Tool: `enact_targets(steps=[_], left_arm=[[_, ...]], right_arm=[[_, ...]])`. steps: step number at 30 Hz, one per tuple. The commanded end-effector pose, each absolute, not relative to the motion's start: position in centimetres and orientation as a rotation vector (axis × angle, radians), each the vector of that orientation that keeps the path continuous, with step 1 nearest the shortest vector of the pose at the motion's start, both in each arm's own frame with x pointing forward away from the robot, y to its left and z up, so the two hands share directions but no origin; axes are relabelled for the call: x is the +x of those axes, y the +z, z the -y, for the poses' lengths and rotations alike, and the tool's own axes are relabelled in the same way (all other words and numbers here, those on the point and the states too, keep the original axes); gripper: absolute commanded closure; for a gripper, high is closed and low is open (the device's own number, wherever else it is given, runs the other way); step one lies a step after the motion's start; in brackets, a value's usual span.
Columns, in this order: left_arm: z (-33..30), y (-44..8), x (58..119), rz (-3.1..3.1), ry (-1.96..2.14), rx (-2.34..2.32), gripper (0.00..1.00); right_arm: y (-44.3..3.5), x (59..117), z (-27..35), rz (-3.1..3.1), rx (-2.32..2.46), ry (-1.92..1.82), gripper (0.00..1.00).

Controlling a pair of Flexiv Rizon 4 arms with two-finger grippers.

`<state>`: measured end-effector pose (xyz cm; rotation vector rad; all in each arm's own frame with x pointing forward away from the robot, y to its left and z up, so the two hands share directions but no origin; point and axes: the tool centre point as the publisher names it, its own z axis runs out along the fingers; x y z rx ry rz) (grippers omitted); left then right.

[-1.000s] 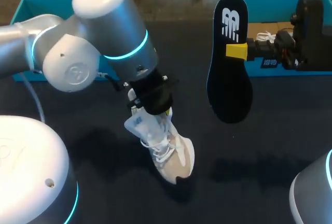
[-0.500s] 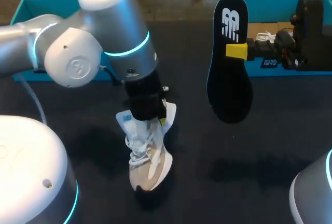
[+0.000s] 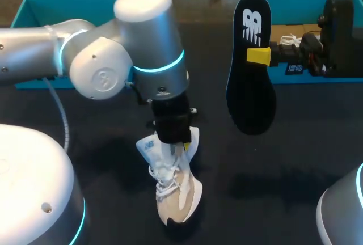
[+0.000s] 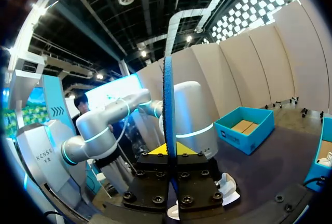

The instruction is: Take the shoe out of the shoebox, open the shoe tongue, remove and reinsert the insole, then place the shoe into the shoebox

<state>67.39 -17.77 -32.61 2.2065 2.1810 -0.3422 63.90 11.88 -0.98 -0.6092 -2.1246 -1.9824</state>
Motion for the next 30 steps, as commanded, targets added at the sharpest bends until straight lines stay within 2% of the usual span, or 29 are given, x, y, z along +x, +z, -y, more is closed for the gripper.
enact_targets(steps=[1,30], left_arm=[[18.8,-33.5,67.4,-2.201,-0.322,2.217,1.00],[22.0,-37.7,67.4,-2.205,-0.258,2.253,1.00]], right_arm=[[-1.1,64.1,-12.1,2.125,-0.608,-1.981,1.00],[-1.1,64.1,-12.1,2.125,-0.608,-1.981,1.00]])
